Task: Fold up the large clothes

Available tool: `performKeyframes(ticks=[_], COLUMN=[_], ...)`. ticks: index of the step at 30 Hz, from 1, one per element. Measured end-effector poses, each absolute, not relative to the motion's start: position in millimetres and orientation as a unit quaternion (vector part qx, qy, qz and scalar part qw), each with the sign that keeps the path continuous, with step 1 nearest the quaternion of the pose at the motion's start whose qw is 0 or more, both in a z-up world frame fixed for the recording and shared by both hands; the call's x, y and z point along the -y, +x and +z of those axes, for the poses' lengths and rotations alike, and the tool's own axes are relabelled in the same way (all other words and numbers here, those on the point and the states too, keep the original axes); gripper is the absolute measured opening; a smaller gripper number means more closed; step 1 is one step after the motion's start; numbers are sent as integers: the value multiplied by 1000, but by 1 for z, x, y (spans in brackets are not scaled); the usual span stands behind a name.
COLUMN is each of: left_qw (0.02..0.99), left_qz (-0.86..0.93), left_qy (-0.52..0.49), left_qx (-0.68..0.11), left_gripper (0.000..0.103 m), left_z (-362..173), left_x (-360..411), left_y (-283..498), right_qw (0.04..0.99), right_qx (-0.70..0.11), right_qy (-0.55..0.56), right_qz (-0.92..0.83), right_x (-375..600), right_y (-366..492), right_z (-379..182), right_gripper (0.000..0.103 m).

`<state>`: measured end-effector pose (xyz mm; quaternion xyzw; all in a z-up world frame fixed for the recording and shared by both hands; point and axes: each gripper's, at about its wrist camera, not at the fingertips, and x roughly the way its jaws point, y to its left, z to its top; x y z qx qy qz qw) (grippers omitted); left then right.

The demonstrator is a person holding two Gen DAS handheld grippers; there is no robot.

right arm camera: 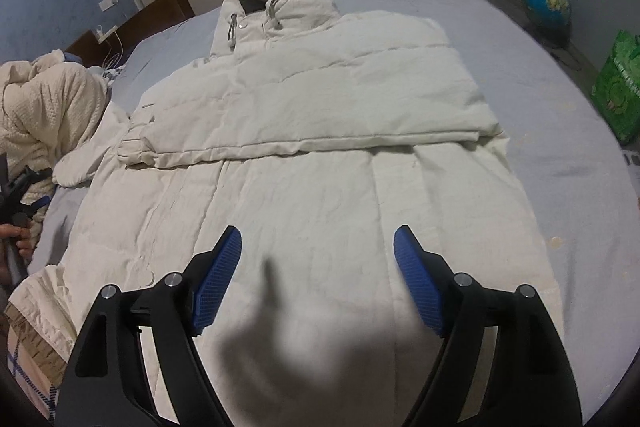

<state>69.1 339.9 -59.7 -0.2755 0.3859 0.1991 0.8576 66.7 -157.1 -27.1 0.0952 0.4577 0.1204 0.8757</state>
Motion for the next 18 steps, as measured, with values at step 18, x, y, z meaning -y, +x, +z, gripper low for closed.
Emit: performKeyframes(ticks=[18], left_qw=[821], left_qz=[280], left_qy=[-345], left_qx=[-358], left_gripper=[94], left_z=[-101], left_x=[-464], left_y=[71], right_qw=[866], right_qx=[-475], right_qy=[96], right_qz=[121], right_x=[151], right_y=[78], right_z=[-41], right_gripper=[75])
